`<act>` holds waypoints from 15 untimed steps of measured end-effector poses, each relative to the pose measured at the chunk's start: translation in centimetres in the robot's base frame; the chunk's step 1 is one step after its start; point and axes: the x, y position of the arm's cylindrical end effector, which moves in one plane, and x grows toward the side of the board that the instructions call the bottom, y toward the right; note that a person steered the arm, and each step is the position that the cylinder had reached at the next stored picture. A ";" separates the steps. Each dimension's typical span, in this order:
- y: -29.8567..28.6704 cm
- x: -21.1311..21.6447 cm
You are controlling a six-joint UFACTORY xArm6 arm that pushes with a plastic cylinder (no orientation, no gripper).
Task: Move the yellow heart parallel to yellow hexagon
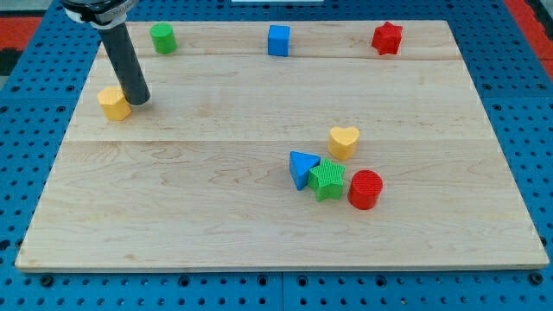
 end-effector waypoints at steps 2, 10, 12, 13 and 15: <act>0.6 1.0; 36.1 5.8; 33.2 3.6; 32.4 3.2; 35.1 1.8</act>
